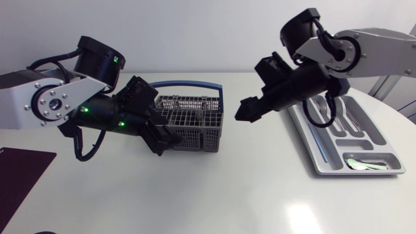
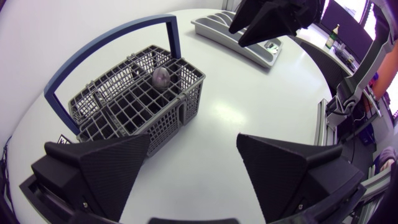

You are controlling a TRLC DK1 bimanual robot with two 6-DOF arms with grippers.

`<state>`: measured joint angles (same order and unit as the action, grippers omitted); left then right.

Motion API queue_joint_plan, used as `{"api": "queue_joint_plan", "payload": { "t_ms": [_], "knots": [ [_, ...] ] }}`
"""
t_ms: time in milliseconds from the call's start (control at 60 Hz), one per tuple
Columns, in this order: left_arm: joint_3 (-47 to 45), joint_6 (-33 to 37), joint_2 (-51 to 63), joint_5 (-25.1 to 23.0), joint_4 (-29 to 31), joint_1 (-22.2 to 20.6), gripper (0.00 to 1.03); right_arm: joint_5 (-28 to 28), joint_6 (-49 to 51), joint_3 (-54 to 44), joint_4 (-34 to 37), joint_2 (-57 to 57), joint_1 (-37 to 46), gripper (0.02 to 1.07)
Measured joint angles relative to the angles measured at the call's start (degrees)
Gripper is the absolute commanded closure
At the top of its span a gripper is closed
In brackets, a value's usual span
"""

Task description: Transfer all utensils from the basket to the drawer tray.

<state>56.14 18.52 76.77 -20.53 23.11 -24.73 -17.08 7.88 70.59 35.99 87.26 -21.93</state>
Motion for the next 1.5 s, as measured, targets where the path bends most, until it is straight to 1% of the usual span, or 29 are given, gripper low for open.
{"api": "queue_joint_plan", "payload": {
  "t_ms": [100,217,467,567,633,667,883,967,1033,1100,1167,1233,1383,1467,1500],
  "knots": [
    [-0.42,1.09,-0.13,-0.44,-0.02,0.55,0.06,-2.60,-3.02,3.34,0.22,3.21,-1.77,0.29],
    [-1.03,2.03,-0.24,-0.87,-0.04,1.25,0.06,-3.63,-5.64,6.56,0.52,6.60,-2.56,0.29],
    [-1.81,3.26,-0.22,-1.46,-1.57,2.38,0.06,-3.87,-11.34,12.04,-0.11,12.92,-6.12,0.30],
    [-1.84,3.91,-0.15,-1.49,-2.64,2.91,0.06,-3.06,-13.57,13.44,-2.08,15.67,-7.76,0.41],
    [-1.88,4.11,0.04,-1.49,-3.30,3.26,0.06,-2.25,-15.19,13.49,-4.04,16.90,-8.28,0.47],
    [-1.88,4.26,0.15,-1.49,-3.72,3.39,0.06,-1.92,-15.80,13.49,-4.87,17.42,-8.35,0.48],
    [-1.90,4.68,2.21,-1.57,-5.64,4.70,0.06,-1.53,-18.29,14.12,-7.72,19.91,-8.35,0.49],
    [-2.03,4.70,3.04,-1.70,-6.05,4.74,0.06,-1.18,-18.82,14.21,-9.18,20.55,-8.52,0.57],
    [-2.10,4.87,3.56,-1.70,-6.54,4.74,0.06,-0.57,-19.30,14.21,-10.45,20.90,-8.72,0.58],
    [-2.12,5.11,3.96,-1.68,-7.06,4.74,0.06,-0.44,-19.71,14.21,-11.04,21.09,-8.76,0.63],
    [-2.12,5.31,4.35,-1.70,-7.63,4.74,0.06,-0.44,-19.93,14.21,-11.54,21.11,-8.76,0.63],
    [-2.12,5.33,4.79,-1.70,-8.02,4.74,0.06,-0.39,-20.17,14.21,-12.22,21.14,-8.76,0.70],
    [-2.12,5.33,5.27,-1.70,-8.31,4.74,0.06,-0.22,-20.35,14.21,-12.26,21.46,-9.03,0.78],
    [-2.12,5.35,5.42,-1.73,-8.61,4.74,0.06,-0.22,-20.35,14.21,-12.26,22.08,-9.29,0.79],
    [-2.12,5.35,5.42,-1.70,-8.63,4.74,0.06,-0.22,-20.35,14.21,-12.26,22.38,-9.46,0.83]
  ]
}}
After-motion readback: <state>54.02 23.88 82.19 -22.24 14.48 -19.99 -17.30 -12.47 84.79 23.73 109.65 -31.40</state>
